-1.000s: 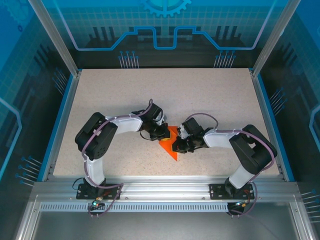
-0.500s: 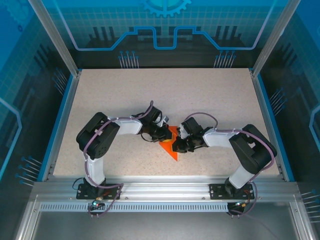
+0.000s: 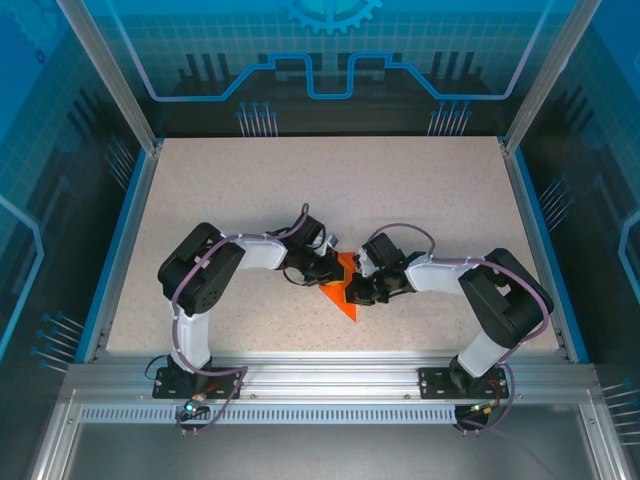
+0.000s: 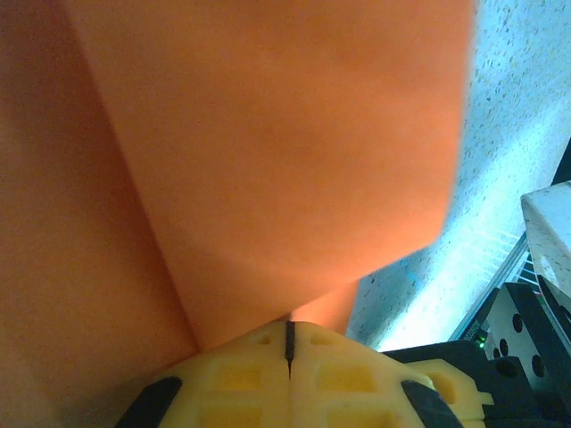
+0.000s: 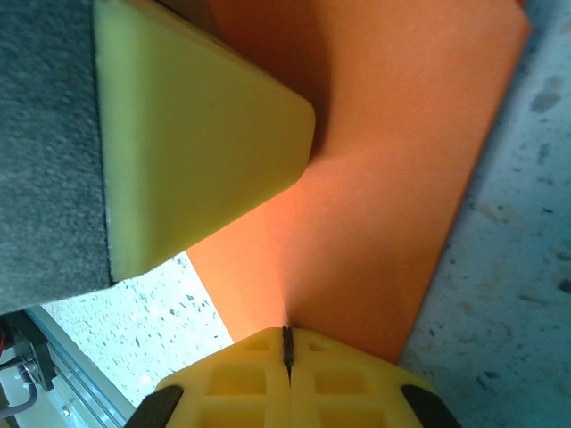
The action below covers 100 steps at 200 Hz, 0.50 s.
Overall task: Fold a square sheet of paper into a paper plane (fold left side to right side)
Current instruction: Fourth fold the wing at the center of the table.
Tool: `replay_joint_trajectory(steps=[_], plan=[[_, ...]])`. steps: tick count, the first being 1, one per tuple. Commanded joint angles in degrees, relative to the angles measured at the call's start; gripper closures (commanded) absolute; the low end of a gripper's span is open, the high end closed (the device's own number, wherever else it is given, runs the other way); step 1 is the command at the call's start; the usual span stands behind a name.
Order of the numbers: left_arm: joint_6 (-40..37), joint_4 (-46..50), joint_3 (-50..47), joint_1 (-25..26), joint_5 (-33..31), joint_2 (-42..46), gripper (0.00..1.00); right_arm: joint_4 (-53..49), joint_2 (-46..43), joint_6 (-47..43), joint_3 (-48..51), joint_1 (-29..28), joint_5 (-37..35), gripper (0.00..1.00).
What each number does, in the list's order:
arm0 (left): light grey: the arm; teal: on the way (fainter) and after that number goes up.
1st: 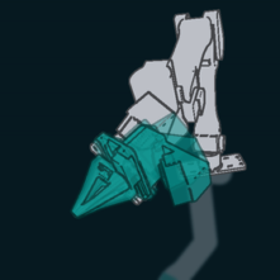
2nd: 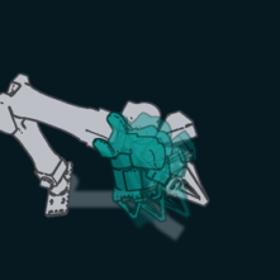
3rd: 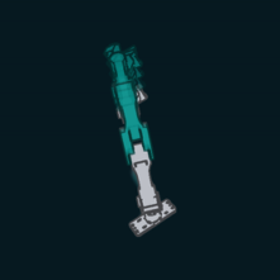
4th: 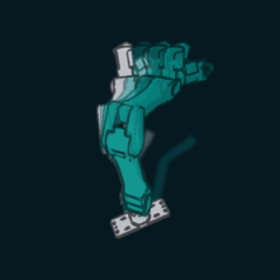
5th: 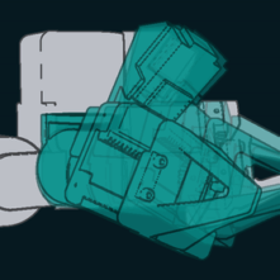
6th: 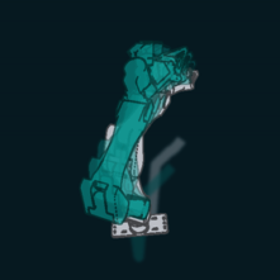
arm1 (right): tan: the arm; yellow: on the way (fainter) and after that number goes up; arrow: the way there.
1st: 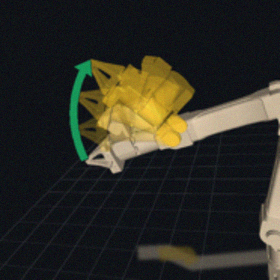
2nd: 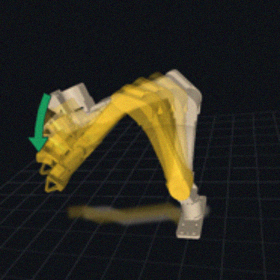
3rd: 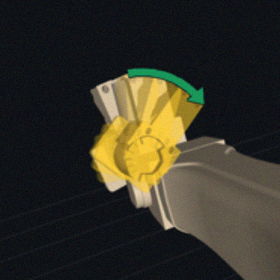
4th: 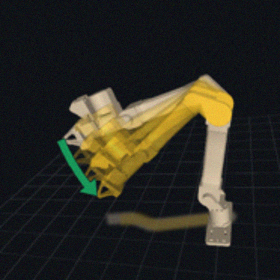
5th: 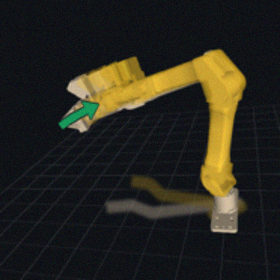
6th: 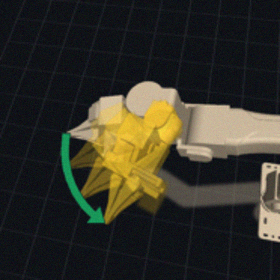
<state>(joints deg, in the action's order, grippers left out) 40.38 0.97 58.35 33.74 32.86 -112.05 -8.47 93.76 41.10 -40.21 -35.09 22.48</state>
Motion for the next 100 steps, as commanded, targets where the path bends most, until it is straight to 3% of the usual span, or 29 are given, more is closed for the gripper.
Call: replay_joint_trajectory(steps=[1,100], plan=[[-0.3,-1.5,-1.5,-1.3,-4.3,-1.9,1.0,-10.6,2.7,-1.4,2.1,0.3,-6.9,1.0],[-2.4,0.3,1.7,-5.3,-4.4,-2.4,1.0,-11.0,2.2,-1.6,3.0,0.3,-6.2,1.0]])
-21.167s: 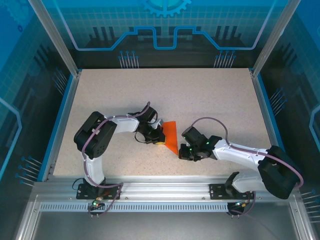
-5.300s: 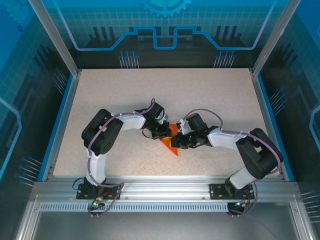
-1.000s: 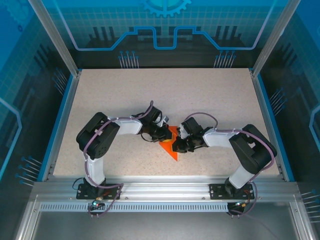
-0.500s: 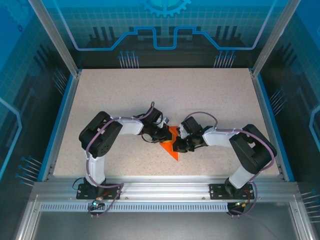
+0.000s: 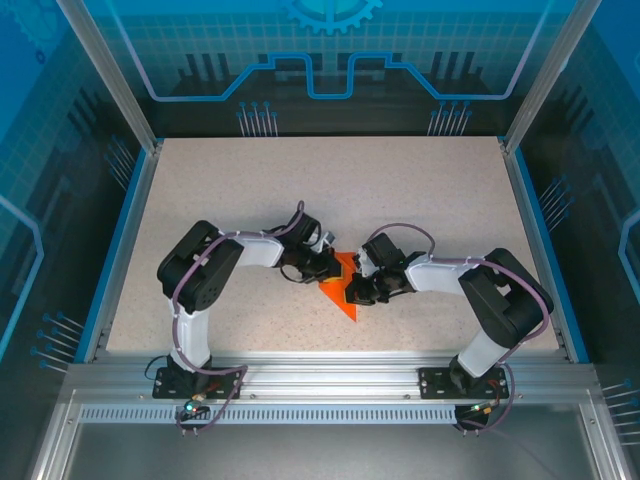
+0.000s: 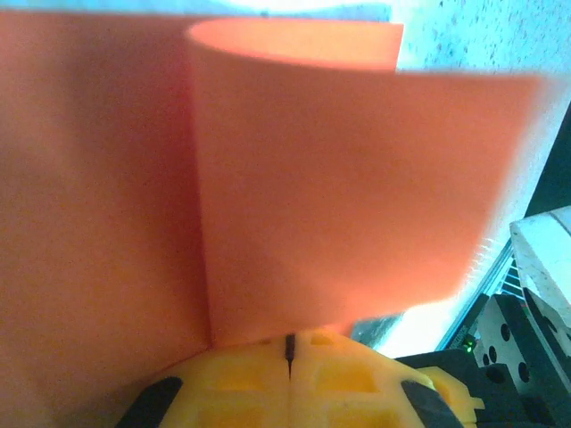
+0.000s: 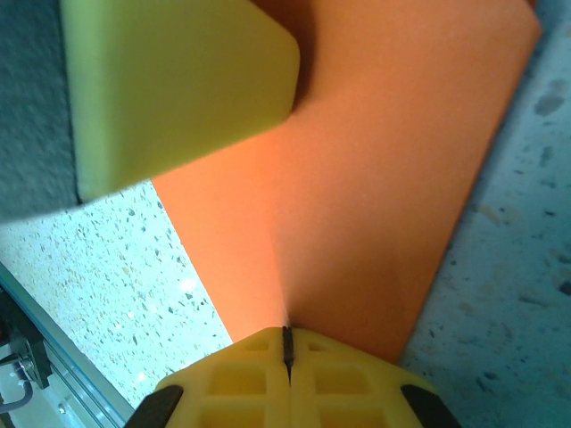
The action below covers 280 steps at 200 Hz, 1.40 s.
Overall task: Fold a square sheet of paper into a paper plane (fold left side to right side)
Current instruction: Fourth fold the wing at the center of the table.
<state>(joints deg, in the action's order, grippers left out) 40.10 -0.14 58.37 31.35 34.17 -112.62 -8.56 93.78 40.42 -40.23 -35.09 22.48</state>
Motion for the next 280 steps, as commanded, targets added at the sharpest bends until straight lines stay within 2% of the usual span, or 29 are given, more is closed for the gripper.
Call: replay_joint_trajectory(steps=[1,114,169,224,253,280], plan=[[-2.1,1.5,1.7,-3.0,-5.7,-1.9,1.0,-11.0,2.2,-1.0,3.1,0.3,-6.2,1.0],[-4.7,5.6,8.4,-7.9,-6.7,-4.5,1.0,-10.6,1.1,-0.6,4.6,0.1,-5.8,1.0],[-5.8,6.1,8.5,-10.5,-7.1,-5.2,1.0,-9.8,1.2,-0.3,4.9,0.0,-4.9,1.0],[-6.8,7.9,9.6,-12.4,-6.1,-2.8,1.0,-6.3,1.1,0.4,5.1,0.0,-2.9,1.0],[-7.5,9.7,8.8,-13.2,-6.6,1.9,0.91,-3.3,-0.4,0.2,4.2,-0.1,-1.1,1.0],[-7.1,10.1,5.4,-13.6,-7.3,8.1,0.79,-0.1,-3.8,-0.1,2.9,-0.1,-0.1,0.93]])
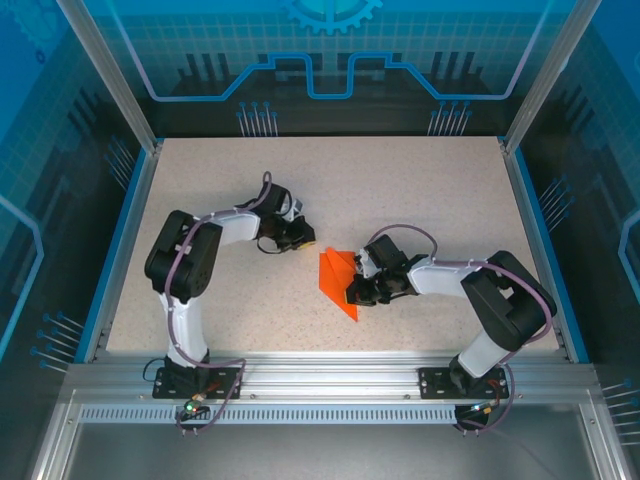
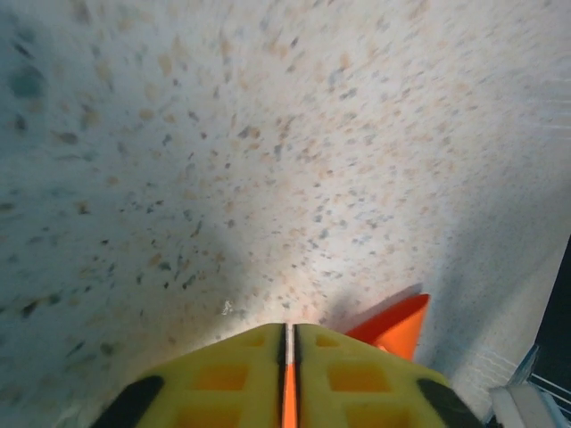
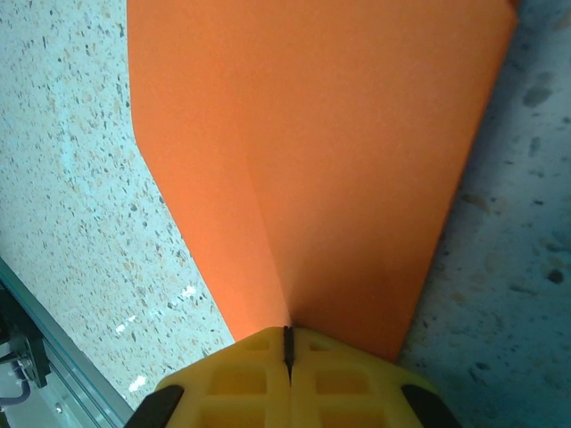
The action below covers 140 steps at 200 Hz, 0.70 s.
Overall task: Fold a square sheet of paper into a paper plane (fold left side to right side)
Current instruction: Fourth fold the wing at the center of the table, then turn over the paper at the center of the table.
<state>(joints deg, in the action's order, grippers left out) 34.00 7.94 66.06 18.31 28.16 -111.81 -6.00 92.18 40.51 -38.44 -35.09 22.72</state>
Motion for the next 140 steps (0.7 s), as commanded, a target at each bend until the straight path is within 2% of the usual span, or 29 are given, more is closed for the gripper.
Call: replay_joint_trajectory(steps=[1,26,66,114,140], plan=[[-0.9,2.0,-2.5,-0.6,-1.3,7.6,0.78,-2.7,-2.4,-0.2,1.1,-0.1,-0.3,0.92],[1.1,0.8,-7.4,-0.5,-1.1,13.2,0.69,-2.1,-7.0,-1.8,-0.4,0.0,-1.8,0.81],[5.2,-2.7,-15.0,1.0,1.3,17.9,0.61,-4.8,-14.2,-5.4,-1.0,1.9,-5.6,0.66],[9.6,-8.8,-17.1,7.5,3.1,14.1,0.59,-3.9,-21.0,-4.9,2.6,5.3,-5.4,0.56],[10.6,-9.6,-15.4,9.0,3.1,10.2,0.59,-5.4,-23.0,-5.4,3.6,5.7,-5.6,0.55]])
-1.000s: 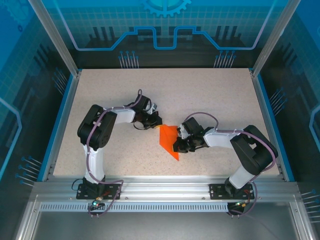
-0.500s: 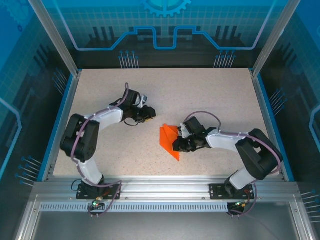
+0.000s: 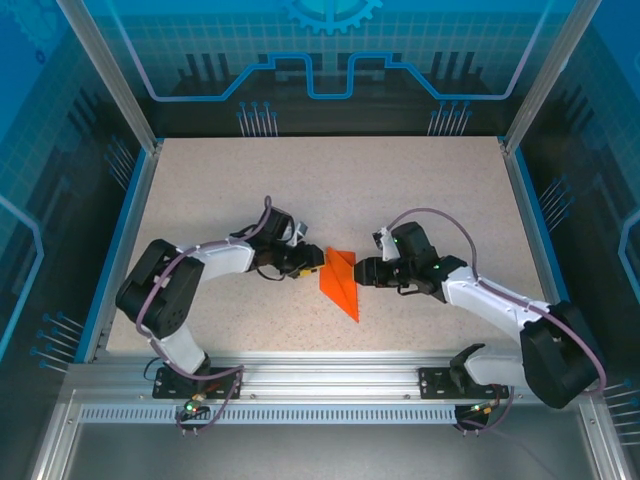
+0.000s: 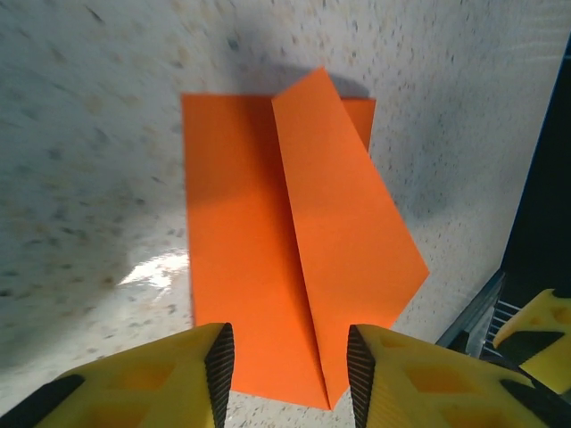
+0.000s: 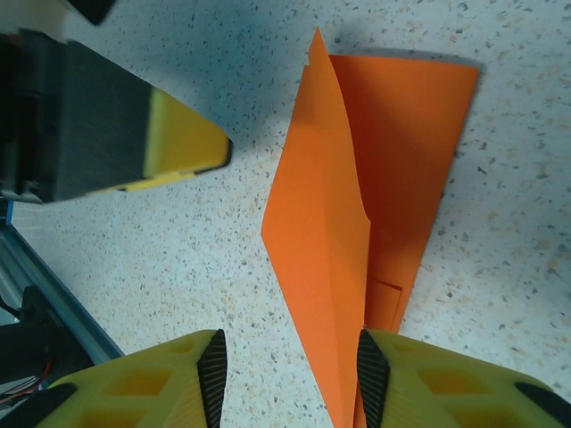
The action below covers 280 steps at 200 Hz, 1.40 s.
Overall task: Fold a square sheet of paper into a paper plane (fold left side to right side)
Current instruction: Turn over the paper at the center of the table.
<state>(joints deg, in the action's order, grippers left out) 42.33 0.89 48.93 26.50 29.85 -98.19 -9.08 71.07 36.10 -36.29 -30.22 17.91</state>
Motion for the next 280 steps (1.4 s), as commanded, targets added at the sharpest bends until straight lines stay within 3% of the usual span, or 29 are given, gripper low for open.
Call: replay_joint_trajectory(steps=[1,110,178,226,260,280], plan=[[2.2,-2.5,1.9,0.9,1.4,-3.5,0.59,-2.4,-2.0,-1.0,1.4,0.8,-0.8,0.55],[3.2,-1.8,9.4,4.1,2.1,-12.2,0.58,-3.5,-6.2,-0.5,4.9,1.3,-1.1,0.54],[2.7,-0.9,14.5,5.4,3.6,-14.7,0.6,-3.8,-7.8,1.0,7.3,4.6,1.8,0.5],[1.4,-0.2,13.9,5.5,1.9,-11.0,0.88,4.4,-6.7,4.5,10.9,8.1,11.9,0.3],[-0.6,3.6,14.6,4.2,-0.3,-5.0,0.94,8.9,-4.9,6.4,11.4,8.7,17.9,0.01],[-0.4,4.6,15.0,2.4,-0.2,-1.7,0.95,12.3,-3.7,8.0,11.6,8.7,21.4,0.0]])
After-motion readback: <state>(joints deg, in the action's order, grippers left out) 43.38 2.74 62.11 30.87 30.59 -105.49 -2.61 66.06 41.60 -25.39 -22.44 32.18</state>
